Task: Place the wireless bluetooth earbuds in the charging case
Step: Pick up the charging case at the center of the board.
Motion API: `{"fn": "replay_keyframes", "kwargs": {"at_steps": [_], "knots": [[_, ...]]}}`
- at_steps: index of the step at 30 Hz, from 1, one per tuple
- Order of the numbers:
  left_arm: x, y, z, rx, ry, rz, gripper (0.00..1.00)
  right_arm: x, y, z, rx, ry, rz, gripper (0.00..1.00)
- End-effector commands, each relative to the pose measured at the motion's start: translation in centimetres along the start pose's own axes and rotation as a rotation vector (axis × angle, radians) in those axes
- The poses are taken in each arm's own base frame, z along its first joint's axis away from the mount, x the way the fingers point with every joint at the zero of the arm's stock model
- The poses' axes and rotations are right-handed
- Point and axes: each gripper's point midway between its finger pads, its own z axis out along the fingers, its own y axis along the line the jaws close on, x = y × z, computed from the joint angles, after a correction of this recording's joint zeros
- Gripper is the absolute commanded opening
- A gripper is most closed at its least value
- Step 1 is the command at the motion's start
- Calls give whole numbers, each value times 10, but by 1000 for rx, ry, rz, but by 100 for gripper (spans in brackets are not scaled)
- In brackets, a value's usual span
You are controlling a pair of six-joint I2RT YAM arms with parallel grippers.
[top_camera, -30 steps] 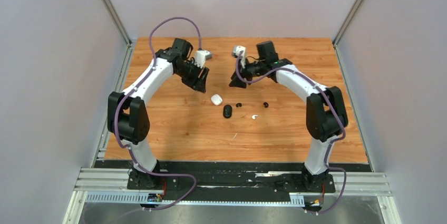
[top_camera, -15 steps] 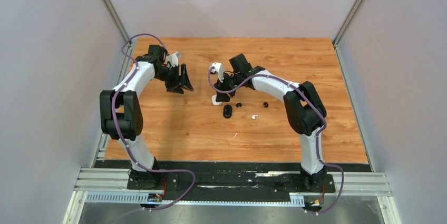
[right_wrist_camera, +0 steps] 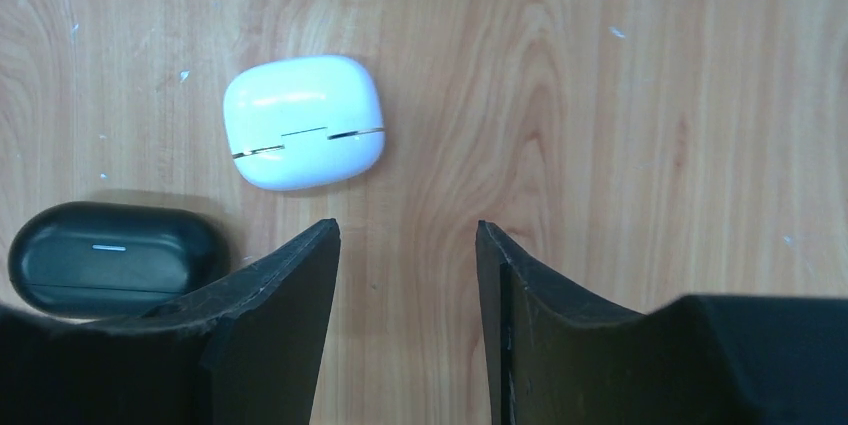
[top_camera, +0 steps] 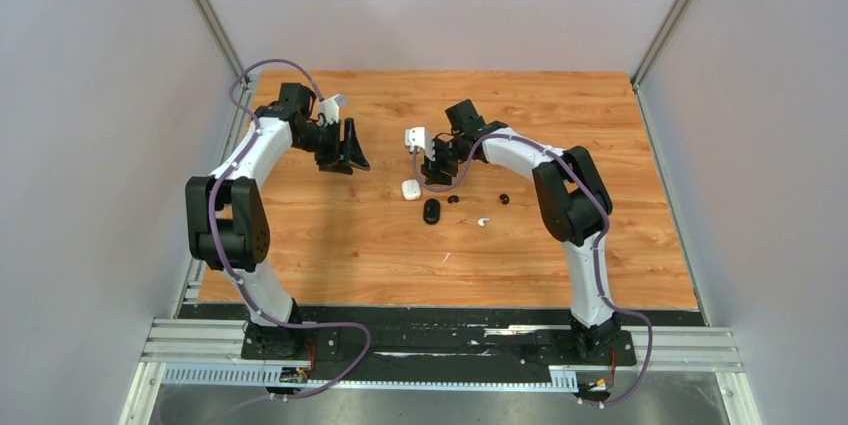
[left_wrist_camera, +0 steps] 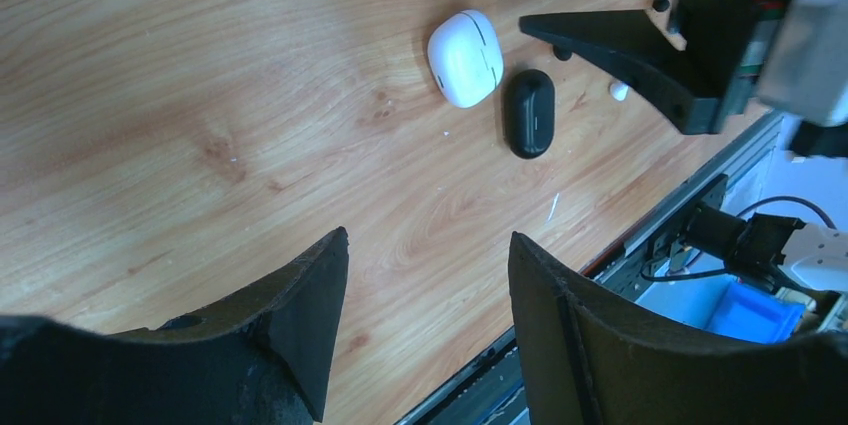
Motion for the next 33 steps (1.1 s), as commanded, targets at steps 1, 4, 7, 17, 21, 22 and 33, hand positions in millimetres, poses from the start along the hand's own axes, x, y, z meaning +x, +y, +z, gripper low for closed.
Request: {"fn": "replay_keyframes", "kwargs": {"at_steps": [1,4,7,17,21,22,33], "knots": [[-18,-20,-25,11,-82,108,67,-5,21,20,-101,-39,-163,53],[-15,-21,-28,9,-77,112,67,-10,31,30,-133,-49,-171,53],[-13,-22,-30,9,-76,117,67,-22,40,37,-157,-74,-169,53],[-7,-20,-24,20,-60,85,66,-20,44,55,-170,-48,-153,54],[-5,-21,-24,27,-54,100,66,-22,54,53,-208,-80,-148,62],[-5,-20,-24,27,-53,103,66,-22,58,52,-224,-93,-160,64],[1,-22,-28,28,-44,120,66,-34,64,65,-311,-174,-136,66]]}}
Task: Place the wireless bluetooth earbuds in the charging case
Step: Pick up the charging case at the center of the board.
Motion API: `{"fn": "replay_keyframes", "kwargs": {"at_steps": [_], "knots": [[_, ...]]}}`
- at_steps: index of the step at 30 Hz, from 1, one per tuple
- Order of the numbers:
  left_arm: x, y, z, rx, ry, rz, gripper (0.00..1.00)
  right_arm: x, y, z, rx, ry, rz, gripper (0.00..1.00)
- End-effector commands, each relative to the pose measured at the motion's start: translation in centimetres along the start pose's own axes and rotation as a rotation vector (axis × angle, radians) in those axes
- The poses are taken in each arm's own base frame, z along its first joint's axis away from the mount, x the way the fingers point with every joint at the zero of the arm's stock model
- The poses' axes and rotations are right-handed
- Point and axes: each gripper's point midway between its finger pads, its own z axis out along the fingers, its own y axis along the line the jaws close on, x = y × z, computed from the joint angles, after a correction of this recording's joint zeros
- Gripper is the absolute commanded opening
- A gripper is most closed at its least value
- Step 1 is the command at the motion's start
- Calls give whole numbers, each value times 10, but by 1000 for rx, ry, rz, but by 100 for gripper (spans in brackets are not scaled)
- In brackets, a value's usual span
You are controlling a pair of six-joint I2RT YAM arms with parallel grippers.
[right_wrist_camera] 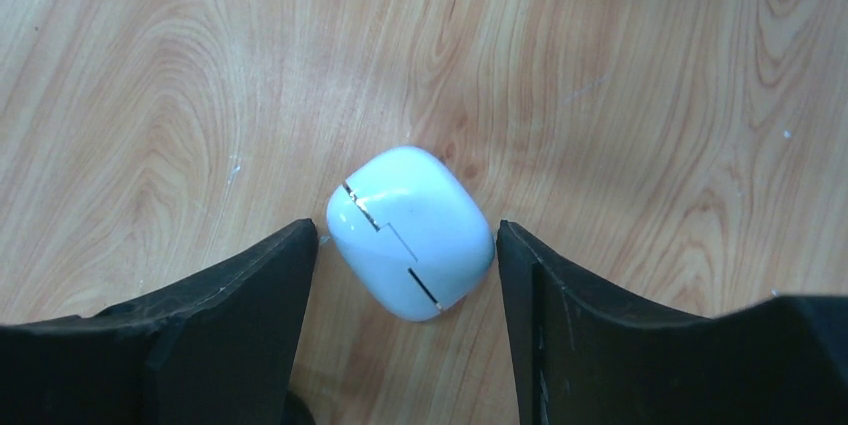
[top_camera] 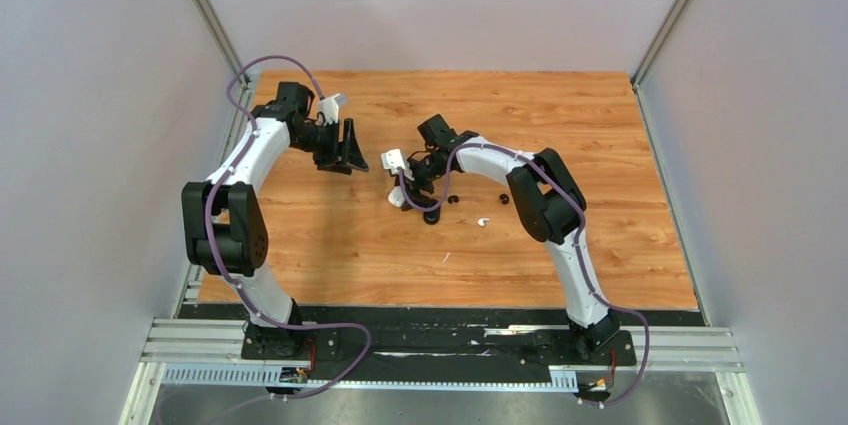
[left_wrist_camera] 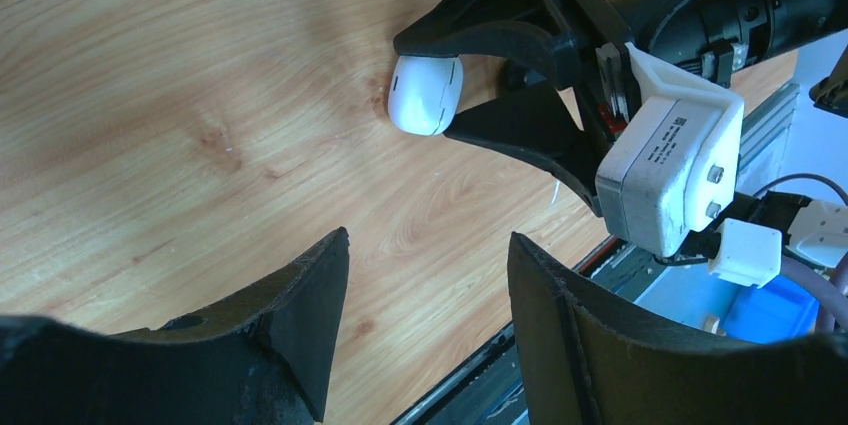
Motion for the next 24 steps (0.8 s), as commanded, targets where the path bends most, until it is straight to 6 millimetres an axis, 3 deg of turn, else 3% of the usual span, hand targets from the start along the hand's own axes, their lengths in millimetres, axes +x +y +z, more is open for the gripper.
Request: {"fn": "replay_keyframes", "kwargs": {"at_steps": [1,6,9,16,18,21,24], "knots": [[-3,-15,-17,21,-41,61,66,-5,0,10,-59,-46,0,66],[-3,-16,-19,20,-44,78,66,-3,1,10,-87,-31,18,57],[-3,-14,-20,10,-46,102,66,3,12,6,-120,-1,60,51],[-6,-14,-19,12,-65,139,66,12,38,-5,-165,43,150,57],[-7,-14,-19,14,-73,144,66,14,41,-5,-167,49,166,50],[-6,-15,-18,28,-86,169,66,13,35,-7,-145,66,222,30],[-11,-22,-24,55,-147,310,66,-4,24,-22,-111,30,322,22]]}}
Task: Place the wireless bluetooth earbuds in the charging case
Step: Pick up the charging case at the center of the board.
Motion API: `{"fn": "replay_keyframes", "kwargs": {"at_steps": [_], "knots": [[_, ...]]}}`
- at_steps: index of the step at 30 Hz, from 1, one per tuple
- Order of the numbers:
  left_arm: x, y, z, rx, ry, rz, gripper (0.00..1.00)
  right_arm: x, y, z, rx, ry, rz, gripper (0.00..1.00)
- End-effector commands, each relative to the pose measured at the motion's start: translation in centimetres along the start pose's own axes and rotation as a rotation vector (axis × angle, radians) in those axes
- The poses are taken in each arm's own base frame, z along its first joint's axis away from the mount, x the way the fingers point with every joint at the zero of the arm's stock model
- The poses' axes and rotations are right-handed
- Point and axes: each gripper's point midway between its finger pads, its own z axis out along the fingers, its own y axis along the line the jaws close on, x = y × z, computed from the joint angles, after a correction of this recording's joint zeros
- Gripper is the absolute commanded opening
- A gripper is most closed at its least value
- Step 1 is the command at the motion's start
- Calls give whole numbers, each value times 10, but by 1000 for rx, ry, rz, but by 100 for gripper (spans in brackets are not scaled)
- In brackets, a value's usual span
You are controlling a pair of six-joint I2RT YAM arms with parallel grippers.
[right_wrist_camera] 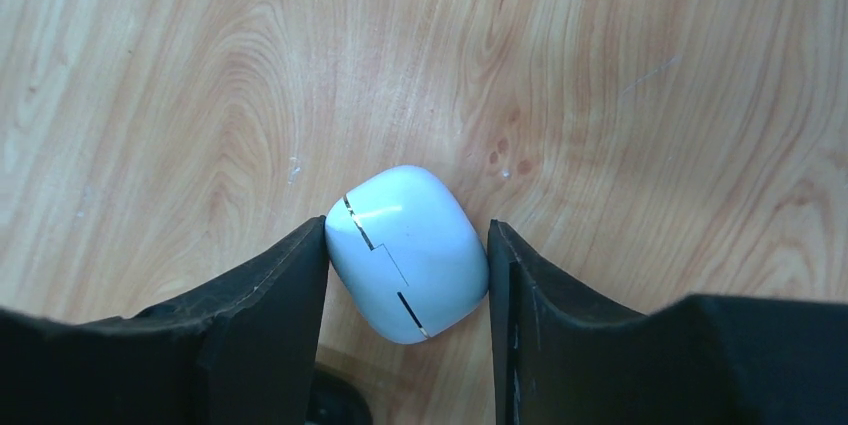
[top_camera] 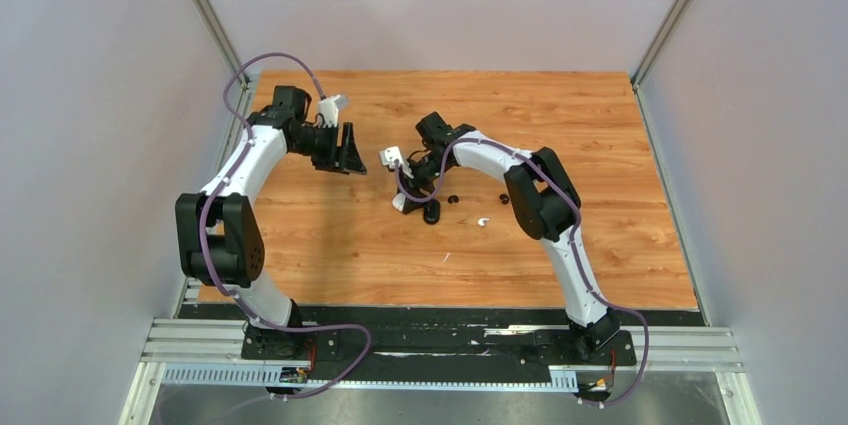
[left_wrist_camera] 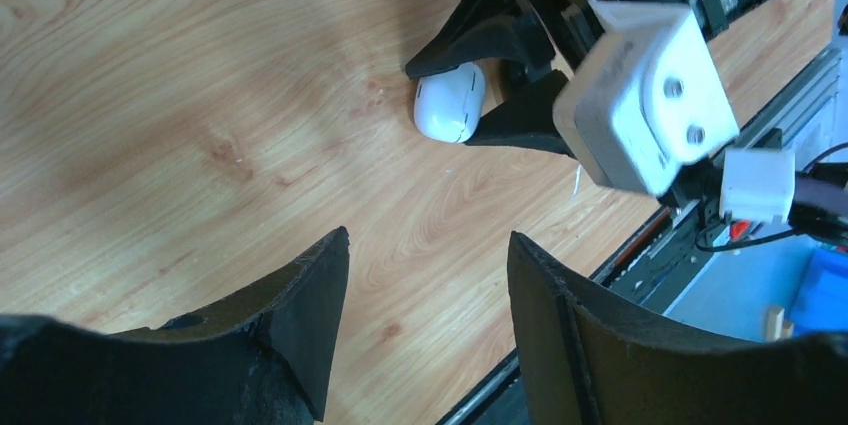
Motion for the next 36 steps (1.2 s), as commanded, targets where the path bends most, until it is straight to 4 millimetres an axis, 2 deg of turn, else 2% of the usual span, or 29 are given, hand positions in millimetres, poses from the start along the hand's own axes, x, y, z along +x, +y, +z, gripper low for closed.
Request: {"fn": "replay_keyframes", "kwargs": {"at_steps": [1,2,3,4,5,6,7,8,9,10,12,15,18,21,23,25,30,36], "knots": [[-11,-17,-15,55,-123,240,66,-14,11,-30,-4,-19,251,21],[-19,-30,-24,87,-189,365,66,-28,12,-42,-8,-67,292,20],[-9,-33,-23,116,-197,419,66,-42,14,-54,-16,-114,336,19],[-19,-53,-39,157,-295,608,66,-57,20,-67,-33,-166,369,18],[-7,-57,-37,184,-307,665,67,-72,27,-81,-51,-218,398,17],[-12,-78,-54,210,-398,866,68,-84,35,-94,-72,-258,425,16],[-2,-84,-53,233,-411,948,69,-98,42,-108,-91,-299,444,14],[5,-100,-60,249,-457,1141,70,-110,46,-121,-105,-335,462,13],[12,-110,-66,252,-472,1235,72,-119,52,-132,-125,-363,496,13],[17,-121,-63,275,-489,1376,73,-128,55,-143,-136,-389,525,12],[24,-139,-63,320,-519,1513,75,-141,59,-163,-160,-441,563,11],[25,-156,-52,387,-529,1603,75,-161,68,-182,-179,-487,558,8],[17,-169,-38,409,-554,1645,75,-175,79,-191,-199,-511,536,6],[-2,-184,-34,388,-636,1661,74,-177,89,-186,-193,-491,518,7],[-6,-192,-32,385,-652,1663,74,-178,95,-184,-190,-480,505,7],[-7,-199,-30,387,-655,1671,73,-178,97,-181,-186,-470,498,6],[-1,-204,-31,380,-659,1683,69,-182,101,-178,-189,-461,480,6],[9,-210,-23,421,-614,1687,54,-187,105,-175,-188,-452,453,6]]}}
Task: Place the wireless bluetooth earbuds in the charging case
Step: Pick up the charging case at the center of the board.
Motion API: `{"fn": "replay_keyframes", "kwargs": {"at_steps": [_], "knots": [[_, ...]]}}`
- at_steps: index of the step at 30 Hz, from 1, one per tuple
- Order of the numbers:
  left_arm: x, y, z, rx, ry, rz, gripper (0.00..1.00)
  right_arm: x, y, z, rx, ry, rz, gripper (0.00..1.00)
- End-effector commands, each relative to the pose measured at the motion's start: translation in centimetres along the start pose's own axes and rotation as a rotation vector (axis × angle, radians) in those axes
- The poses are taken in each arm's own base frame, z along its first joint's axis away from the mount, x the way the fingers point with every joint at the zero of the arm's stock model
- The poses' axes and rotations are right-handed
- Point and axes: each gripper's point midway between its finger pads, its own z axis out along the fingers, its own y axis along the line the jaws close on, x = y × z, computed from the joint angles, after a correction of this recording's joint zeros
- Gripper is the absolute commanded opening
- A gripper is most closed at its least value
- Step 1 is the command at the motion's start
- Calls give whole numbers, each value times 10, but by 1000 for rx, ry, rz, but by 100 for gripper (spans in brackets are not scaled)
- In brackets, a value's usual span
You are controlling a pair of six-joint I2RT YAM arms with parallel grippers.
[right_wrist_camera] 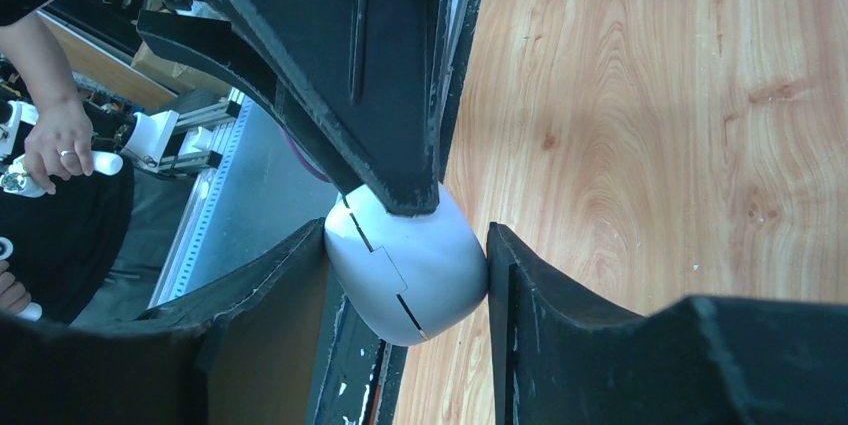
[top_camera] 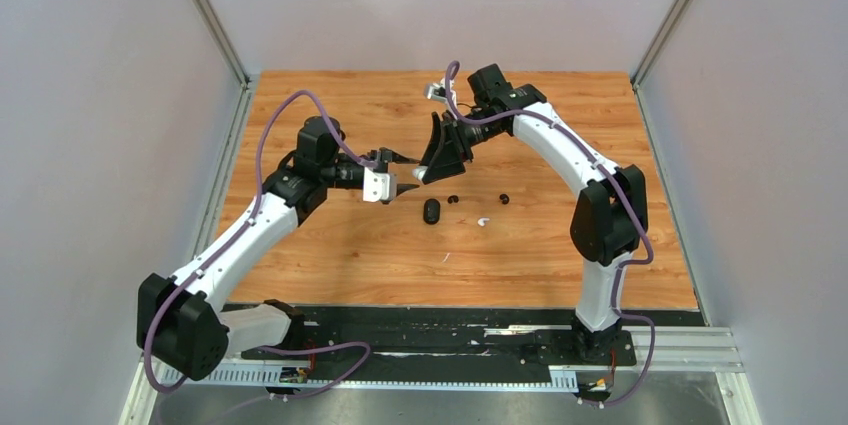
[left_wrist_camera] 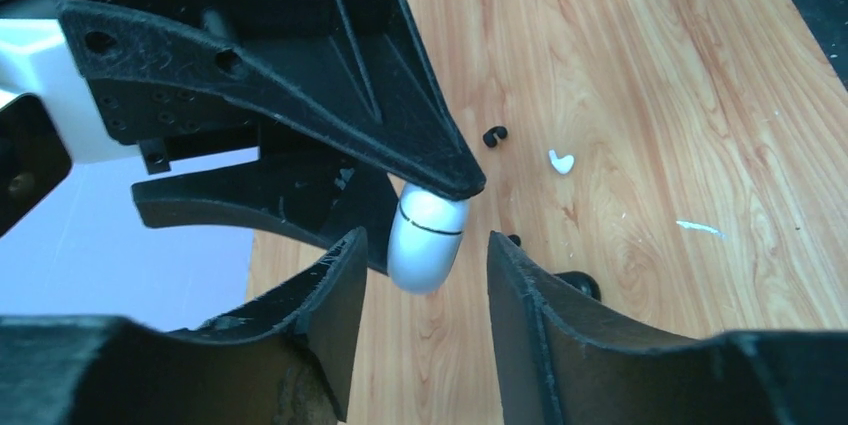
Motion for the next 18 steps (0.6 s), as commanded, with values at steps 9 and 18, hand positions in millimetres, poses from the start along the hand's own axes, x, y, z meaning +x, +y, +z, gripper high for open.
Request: {"fn": "replay_keyframes", "kwargs": {"at_steps": [9,18], "knots": [[-11,3,17,38,-2,35,20,-13,27,-1,-7,-7,-99,8],[-9,18,20,-35,23,-125,0,-34,18,-24,172,15,-233,46]]}}
